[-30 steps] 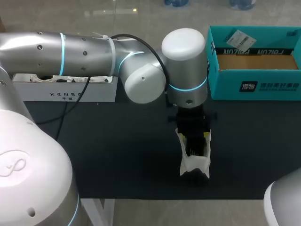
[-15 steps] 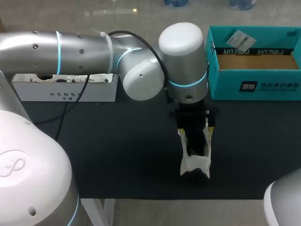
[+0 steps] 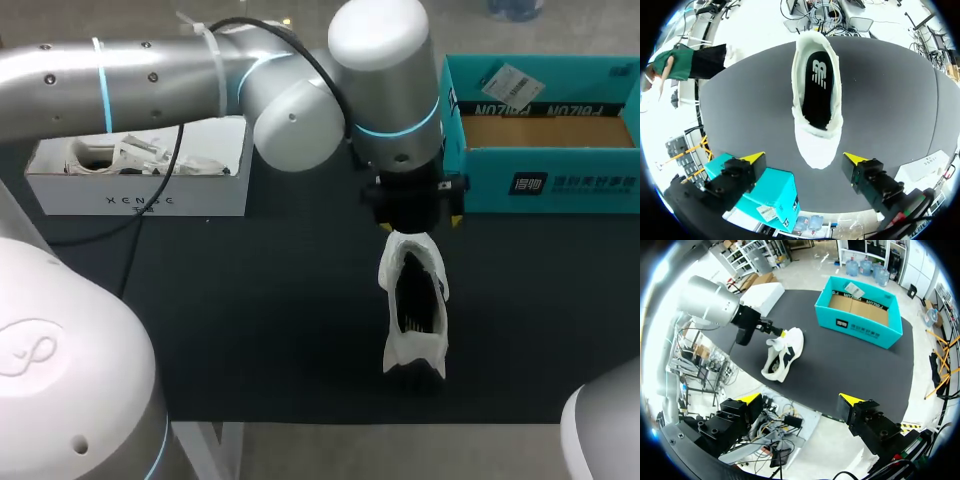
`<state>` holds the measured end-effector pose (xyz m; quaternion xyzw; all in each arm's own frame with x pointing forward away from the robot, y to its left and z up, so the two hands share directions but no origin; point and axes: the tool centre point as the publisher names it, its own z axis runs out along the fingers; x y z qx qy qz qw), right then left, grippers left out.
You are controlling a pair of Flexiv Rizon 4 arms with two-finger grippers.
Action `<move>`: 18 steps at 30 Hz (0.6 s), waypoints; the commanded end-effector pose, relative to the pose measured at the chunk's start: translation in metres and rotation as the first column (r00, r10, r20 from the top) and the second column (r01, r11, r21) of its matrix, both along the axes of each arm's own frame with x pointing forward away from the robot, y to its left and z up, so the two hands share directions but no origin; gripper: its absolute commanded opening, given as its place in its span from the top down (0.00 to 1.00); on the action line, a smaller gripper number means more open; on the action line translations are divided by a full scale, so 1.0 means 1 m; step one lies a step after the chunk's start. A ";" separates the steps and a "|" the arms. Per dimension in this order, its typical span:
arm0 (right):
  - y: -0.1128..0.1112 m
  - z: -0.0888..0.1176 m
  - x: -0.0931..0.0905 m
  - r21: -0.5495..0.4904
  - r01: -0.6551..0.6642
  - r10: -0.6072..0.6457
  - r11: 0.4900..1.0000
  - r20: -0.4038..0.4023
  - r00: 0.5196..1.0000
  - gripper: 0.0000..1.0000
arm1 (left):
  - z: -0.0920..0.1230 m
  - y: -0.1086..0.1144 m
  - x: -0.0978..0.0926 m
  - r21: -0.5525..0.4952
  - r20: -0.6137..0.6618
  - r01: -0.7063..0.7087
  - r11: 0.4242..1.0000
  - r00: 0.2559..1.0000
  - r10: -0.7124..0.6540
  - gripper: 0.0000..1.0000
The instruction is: Take the shoe out of the shoebox, open the shoe tongue, remove and reinsert the insole, then place the shoe into the shoebox
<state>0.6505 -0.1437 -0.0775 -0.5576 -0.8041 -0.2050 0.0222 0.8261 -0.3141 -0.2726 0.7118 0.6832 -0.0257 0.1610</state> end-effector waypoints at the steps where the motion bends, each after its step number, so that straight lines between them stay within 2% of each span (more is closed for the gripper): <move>1: 0.001 0.002 0.003 -0.002 -0.001 0.001 1.000 -0.008 1.000 0.00 | 0.021 0.008 0.008 -0.012 0.008 -0.003 1.000 1.000 0.003 0.50; 3: 0.001 0.002 0.003 -0.002 -0.001 0.001 1.000 -0.008 1.000 0.00 | 0.023 0.007 0.013 -0.016 0.009 -0.001 1.000 1.000 0.001 1.00; 8: 0.001 0.002 0.003 -0.002 -0.001 0.001 1.000 -0.008 1.000 0.00 | 0.014 0.004 0.017 -0.006 0.004 0.000 1.000 1.000 0.000 1.00; 18: 0.001 0.002 0.003 -0.002 -0.001 0.001 1.000 -0.008 1.000 0.00 | -0.019 0.007 -0.001 0.017 -0.040 0.025 1.000 0.999 -0.024 1.00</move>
